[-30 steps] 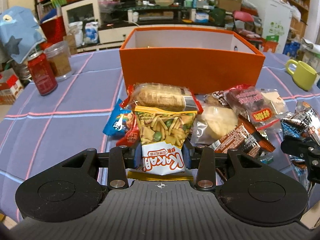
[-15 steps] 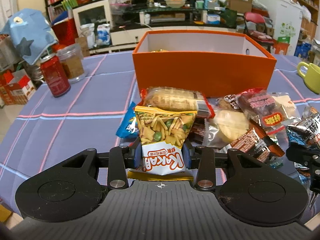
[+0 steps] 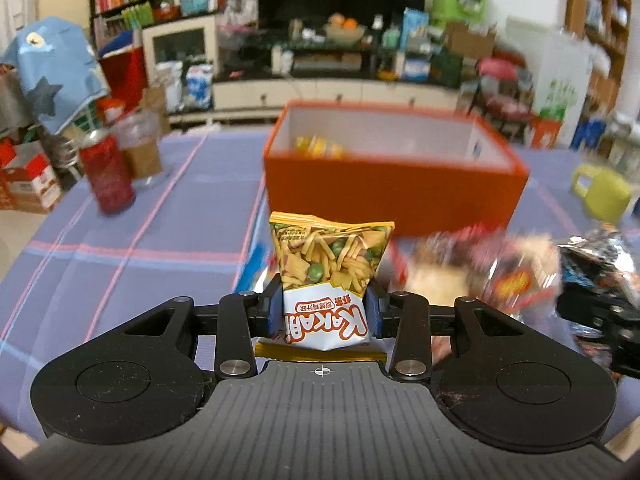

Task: Organize snacks
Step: 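Lift both bags into the orange box and open both grippers, then withdraw both grippers from the box back toward the snack pile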

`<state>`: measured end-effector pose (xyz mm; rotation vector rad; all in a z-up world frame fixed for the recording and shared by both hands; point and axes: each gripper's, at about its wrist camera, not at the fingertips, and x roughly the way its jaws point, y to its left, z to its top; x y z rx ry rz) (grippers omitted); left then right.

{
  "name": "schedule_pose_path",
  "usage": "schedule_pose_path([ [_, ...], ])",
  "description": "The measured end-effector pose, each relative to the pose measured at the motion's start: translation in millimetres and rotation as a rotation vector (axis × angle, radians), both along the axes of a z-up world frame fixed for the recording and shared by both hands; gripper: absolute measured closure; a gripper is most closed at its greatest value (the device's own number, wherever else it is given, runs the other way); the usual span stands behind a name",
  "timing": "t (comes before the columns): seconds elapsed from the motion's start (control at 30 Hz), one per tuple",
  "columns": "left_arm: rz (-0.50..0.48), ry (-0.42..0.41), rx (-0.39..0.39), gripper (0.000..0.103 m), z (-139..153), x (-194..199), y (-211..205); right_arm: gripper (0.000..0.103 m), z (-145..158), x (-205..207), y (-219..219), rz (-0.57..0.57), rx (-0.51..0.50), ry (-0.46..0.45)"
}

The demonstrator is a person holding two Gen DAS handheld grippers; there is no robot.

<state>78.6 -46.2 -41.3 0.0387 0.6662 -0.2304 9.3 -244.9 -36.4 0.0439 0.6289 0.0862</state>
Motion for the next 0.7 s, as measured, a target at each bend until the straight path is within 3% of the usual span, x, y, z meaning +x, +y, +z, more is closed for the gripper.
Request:
schedule_pose_path([
  [0.2, 0.014, -0.089, -0.032, 0.096, 44, 77, -17, 0.049, 43, 78, -17, -0.035, 0.029, -0.099],
  [0.33, 0.016, -0.029, -0.055, 0.096, 40, 162, -42, 0.048, 47, 168, -22, -0.055, 0.045, -0.068],
  [0.47, 0.046, 0.045, -0.017, 0.085, 19, 207, -43, 0.042, 34, 231, -21, -0.079, 0.023, 0.002],
  [0.5, 0.053, 0.044, -0.036, 0.082, 18, 208, -37, 0.036, 31, 238, -22, -0.086, 0.029, 0.015],
  [0.57, 0.059, 0.024, -0.070, 0.059, 17, 205, -24, 0.032, 32, 234, -25, -0.084, 0.042, -0.012],
  [0.7, 0.073, 0.021, -0.101, 0.054, 13, 198, 7, 0.028, 36, 196, -34, -0.087, 0.059, -0.062],
])
